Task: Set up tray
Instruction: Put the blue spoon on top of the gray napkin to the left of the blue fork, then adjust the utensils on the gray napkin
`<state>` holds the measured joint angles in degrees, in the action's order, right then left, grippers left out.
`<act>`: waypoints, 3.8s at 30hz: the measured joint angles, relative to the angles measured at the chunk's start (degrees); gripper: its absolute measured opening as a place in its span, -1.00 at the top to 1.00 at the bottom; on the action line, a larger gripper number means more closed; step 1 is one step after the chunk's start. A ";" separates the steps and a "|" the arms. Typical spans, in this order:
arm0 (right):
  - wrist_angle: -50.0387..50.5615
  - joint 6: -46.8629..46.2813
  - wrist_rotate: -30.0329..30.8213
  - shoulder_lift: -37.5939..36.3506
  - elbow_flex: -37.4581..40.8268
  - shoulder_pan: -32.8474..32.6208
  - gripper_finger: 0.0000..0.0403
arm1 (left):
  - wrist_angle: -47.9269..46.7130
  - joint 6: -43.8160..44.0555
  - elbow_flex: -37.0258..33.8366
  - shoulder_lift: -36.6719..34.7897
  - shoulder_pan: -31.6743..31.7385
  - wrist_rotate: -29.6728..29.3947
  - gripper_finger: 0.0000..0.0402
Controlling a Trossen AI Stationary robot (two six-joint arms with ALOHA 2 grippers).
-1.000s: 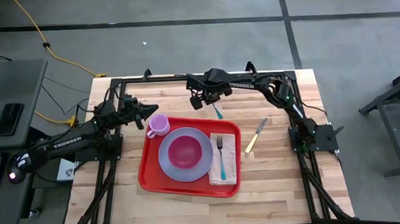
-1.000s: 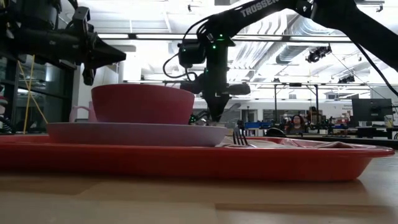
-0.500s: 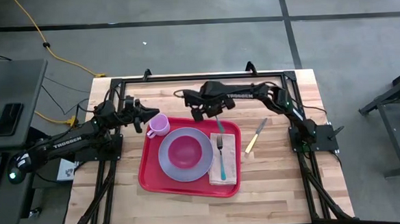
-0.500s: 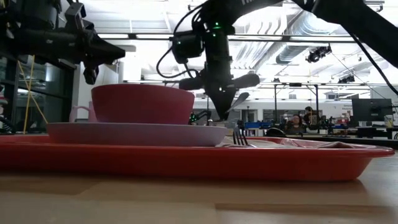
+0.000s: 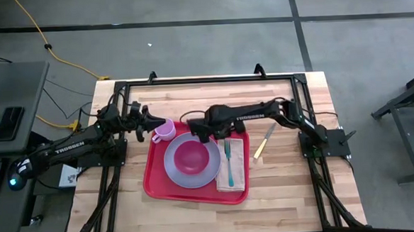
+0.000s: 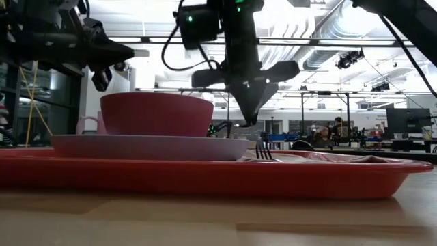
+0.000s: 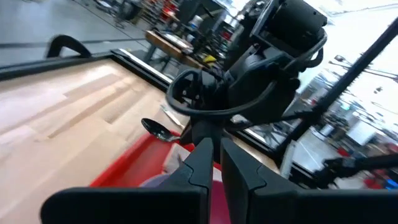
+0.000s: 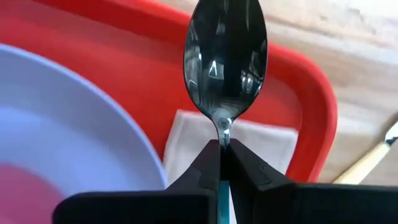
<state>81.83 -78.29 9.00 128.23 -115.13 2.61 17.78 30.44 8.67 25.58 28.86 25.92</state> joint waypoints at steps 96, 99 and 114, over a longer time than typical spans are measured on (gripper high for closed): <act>-14.17 -19.61 3.96 -9.23 21.78 -10.01 0.97 | 0.61 6.27 0.02 0.00 0.00 13.63 0.69; -21.46 -20.89 3.62 -11.73 27.76 -10.01 0.97 | 0.72 6.27 0.02 -0.02 0.00 13.64 0.69; -44.40 -23.08 0.85 -18.11 44.09 -10.25 0.97 | 1.48 7.38 0.02 -0.01 0.00 12.28 0.69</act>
<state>37.42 -101.38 9.85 110.13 -71.04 -7.64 19.26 37.82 8.69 25.57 28.86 38.20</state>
